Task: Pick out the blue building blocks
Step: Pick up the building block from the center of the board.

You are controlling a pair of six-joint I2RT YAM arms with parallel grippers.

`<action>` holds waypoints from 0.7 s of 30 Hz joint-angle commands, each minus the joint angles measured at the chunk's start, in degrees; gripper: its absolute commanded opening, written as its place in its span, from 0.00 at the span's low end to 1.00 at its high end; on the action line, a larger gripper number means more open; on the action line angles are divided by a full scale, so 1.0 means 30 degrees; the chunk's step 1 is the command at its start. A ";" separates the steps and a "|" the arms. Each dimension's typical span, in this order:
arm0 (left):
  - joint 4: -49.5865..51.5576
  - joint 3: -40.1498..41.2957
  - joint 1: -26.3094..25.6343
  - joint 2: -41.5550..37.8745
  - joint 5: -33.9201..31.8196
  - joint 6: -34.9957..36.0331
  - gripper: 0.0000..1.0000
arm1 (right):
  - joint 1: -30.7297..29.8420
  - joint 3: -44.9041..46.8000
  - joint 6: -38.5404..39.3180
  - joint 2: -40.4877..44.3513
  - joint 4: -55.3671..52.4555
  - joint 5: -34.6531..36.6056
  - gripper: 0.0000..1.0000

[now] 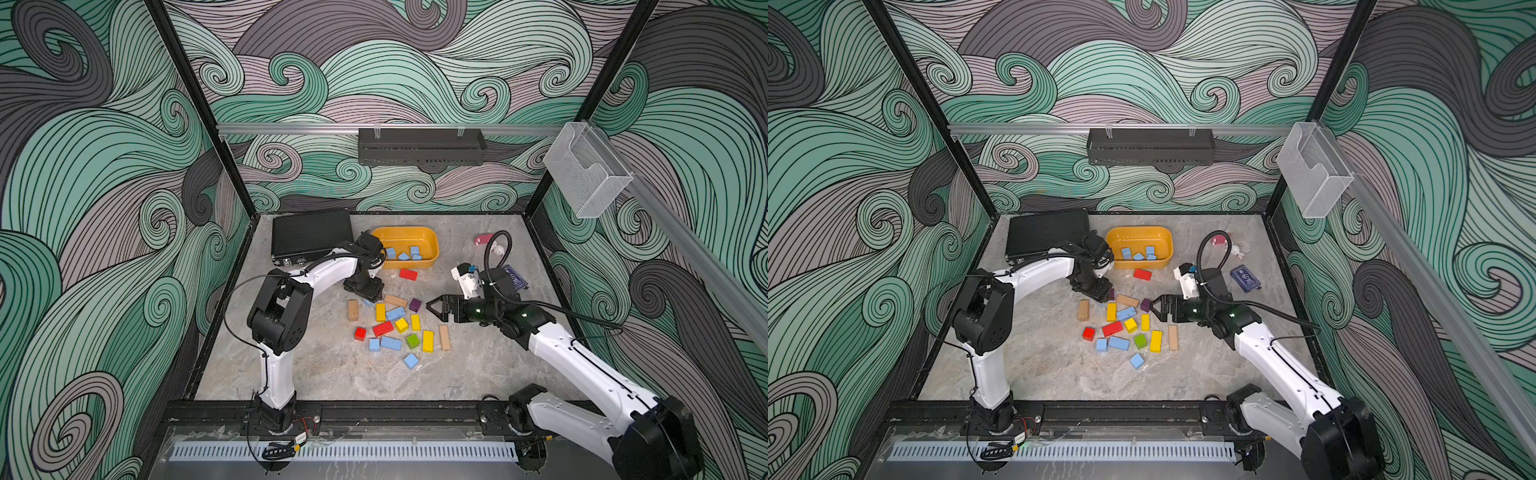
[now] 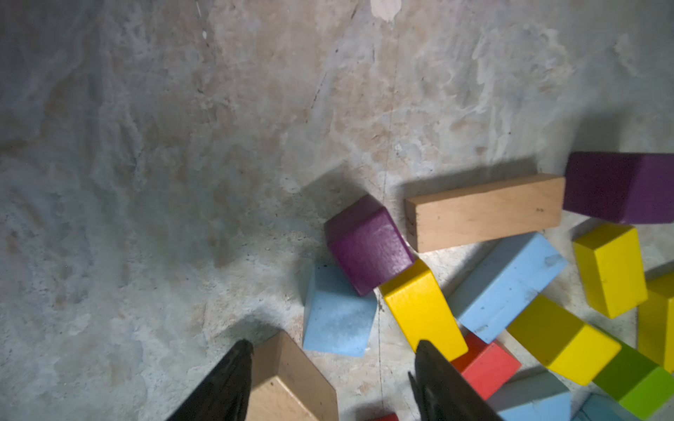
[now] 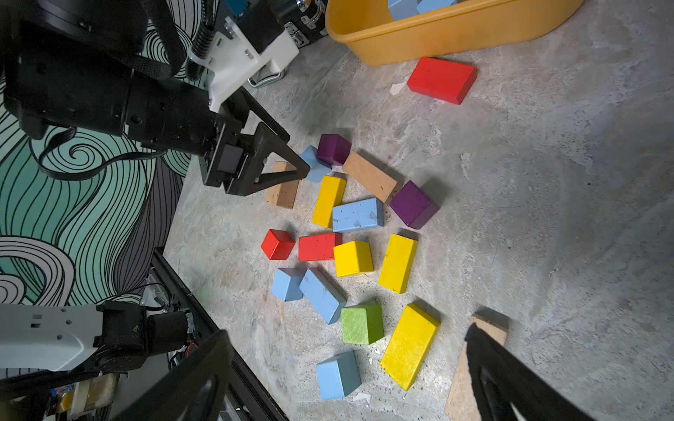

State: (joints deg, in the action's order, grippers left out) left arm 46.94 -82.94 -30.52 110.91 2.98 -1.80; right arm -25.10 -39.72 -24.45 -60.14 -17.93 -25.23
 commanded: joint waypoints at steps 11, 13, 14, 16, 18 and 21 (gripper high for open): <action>0.1002 -0.1128 -0.0066 0.1506 -0.0467 0.0660 0.57 | 0.0282 -0.0389 0.0371 0.0143 -0.0028 0.0384 1.00; 0.0952 -0.1110 -0.0061 0.1610 -0.0382 0.0679 0.55 | 0.0282 -0.0411 0.0400 0.0176 -0.0086 0.0391 1.00; 0.0922 -0.1108 -0.0058 0.1647 -0.0352 0.0634 0.54 | 0.0306 -0.0413 0.0395 0.0183 -0.0107 0.0424 1.00; 0.0914 -0.1073 -0.0072 0.1716 -0.0286 0.0605 0.53 | 0.0311 -0.0411 0.0385 0.0241 -0.0200 0.0413 1.00; 0.0909 -0.1007 -0.0077 0.1723 -0.0207 0.0601 0.51 | 0.0311 -0.0398 0.0373 0.0351 -0.0231 0.0454 0.99; 0.0878 -0.0885 -0.0072 0.1731 -0.0203 0.0558 0.47 | 0.0311 -0.0332 0.0358 0.0632 -0.0284 0.0523 1.00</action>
State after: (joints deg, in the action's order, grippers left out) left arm 48.01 -84.64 -30.52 115.52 2.13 -0.36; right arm -24.45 -39.75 -24.16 -59.61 -18.15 -24.40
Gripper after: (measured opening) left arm 0.476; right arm 0.995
